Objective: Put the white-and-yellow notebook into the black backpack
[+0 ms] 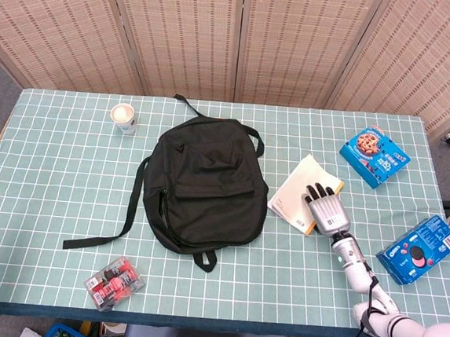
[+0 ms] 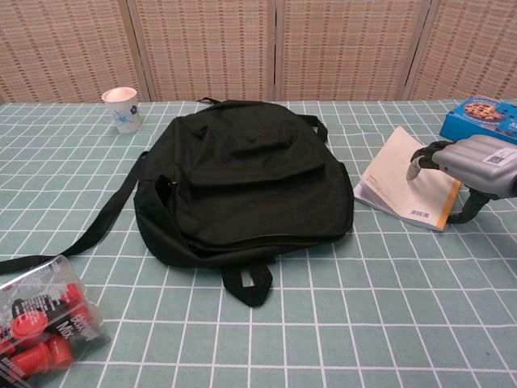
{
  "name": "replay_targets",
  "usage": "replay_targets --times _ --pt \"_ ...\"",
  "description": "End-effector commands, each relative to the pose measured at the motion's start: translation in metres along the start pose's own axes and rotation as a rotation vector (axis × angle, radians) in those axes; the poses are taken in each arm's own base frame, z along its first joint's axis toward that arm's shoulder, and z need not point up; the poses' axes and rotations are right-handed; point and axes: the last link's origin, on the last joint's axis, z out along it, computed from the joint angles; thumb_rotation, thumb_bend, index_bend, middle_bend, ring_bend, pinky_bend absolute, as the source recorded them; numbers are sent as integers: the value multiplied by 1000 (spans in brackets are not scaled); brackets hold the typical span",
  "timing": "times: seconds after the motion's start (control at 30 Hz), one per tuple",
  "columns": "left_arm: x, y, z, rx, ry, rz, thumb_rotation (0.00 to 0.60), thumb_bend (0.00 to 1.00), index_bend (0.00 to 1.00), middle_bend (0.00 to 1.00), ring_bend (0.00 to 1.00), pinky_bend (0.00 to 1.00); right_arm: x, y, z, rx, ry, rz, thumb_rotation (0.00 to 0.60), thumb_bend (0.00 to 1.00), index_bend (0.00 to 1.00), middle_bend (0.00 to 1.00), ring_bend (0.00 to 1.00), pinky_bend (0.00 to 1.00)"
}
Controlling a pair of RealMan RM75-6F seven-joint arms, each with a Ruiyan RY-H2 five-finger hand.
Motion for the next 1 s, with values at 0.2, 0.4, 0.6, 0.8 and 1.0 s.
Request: replay_targets --times 0.2,0.4,0.6,0.8,1.0 --pt "1 -1 0 2 3 -1 600 140 69 74 139 78 4 -8 10 18 48 21 600 246 247 164 93 211" --pt "2 -2 -1 5 1 -8 600 140 69 74 139 78 6 -11 16 28 67 39 600 296 260 179 93 212" --pt "3 -3 -1 6 0 -15 600 140 69 74 138 78 11 -15 22 29 93 61 600 304 274 195 93 212" --pt "4 -3 0 7 -2 -18 600 140 69 74 138 78 16 -20 28 23 140 101 600 337 368 210 102 211" --pt "4 -2 0 5 -7 -19 600 140 69 74 139 78 14 -21 32 8 156 123 600 339 500 244 127 211"
